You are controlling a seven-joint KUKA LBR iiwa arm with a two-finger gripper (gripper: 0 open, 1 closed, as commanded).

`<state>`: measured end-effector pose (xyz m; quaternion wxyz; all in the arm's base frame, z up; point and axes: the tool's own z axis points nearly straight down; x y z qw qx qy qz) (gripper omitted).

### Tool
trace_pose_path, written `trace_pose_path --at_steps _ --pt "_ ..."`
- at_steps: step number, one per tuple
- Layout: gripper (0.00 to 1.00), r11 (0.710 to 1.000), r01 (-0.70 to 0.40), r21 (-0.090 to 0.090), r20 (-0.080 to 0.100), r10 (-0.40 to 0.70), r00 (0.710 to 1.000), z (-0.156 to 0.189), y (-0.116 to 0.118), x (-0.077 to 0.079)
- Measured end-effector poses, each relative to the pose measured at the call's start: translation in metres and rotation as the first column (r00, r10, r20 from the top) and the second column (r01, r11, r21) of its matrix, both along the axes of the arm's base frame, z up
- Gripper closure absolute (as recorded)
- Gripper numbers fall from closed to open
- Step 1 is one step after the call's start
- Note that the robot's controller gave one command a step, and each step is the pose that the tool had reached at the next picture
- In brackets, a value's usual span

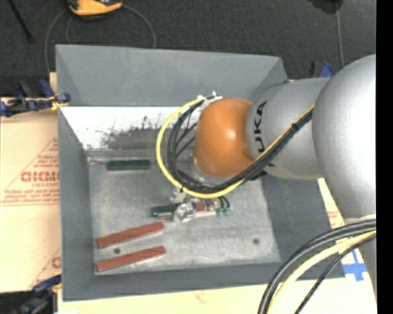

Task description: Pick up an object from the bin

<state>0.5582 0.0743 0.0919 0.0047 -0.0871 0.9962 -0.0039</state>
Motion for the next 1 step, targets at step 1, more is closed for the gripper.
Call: trace_pose_path --at_steps 1 --pt "1.0 0.989 -0.15 0.007 -0.005 0.15 0.989 0.138 -0.0127 0.0092"
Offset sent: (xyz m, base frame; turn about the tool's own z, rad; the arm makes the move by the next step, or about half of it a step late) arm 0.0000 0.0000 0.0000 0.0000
